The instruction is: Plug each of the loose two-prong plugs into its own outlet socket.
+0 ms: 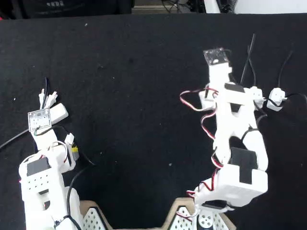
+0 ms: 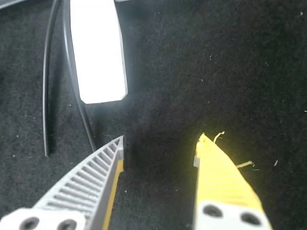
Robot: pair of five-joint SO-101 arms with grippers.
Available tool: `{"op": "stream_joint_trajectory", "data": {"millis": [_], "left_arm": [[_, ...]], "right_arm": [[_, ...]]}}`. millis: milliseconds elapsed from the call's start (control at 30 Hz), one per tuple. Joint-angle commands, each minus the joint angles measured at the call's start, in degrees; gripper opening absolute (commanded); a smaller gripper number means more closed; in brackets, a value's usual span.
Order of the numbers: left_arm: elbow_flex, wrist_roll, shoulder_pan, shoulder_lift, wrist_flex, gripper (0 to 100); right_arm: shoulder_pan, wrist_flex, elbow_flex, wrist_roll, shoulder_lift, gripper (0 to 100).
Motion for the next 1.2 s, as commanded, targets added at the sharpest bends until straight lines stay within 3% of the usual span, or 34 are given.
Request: {"op": "stream_joint_trajectory", "data": {"millis": [0,400,767,967,1167], "left_arm": [[-1.0,0.2,0.3,-0.7,0.2,24],[-1.0,0.2,0.4,-0.7,0.2,24],[-1.0,0.2,0.4,-0.7,0.2,24],[-1.0,0.2,0.3,-0.7,0.2,24],[-2.0,0.2,0.3,-0.7,0.4,24]], "right_arm": [[3.4,-4.4,-1.4,0.7,3.4,15.1],[5.4,-5.1,-8.9,0.7,10.5,15.1],[-0.1,-0.6,-11.7,0.2,9.8,15.1],[-0.7,0.0,-5.7,-1.8,1.0,15.1],[-1.2,0.9,13.6,-2.0,-21.8,15.1]]}}
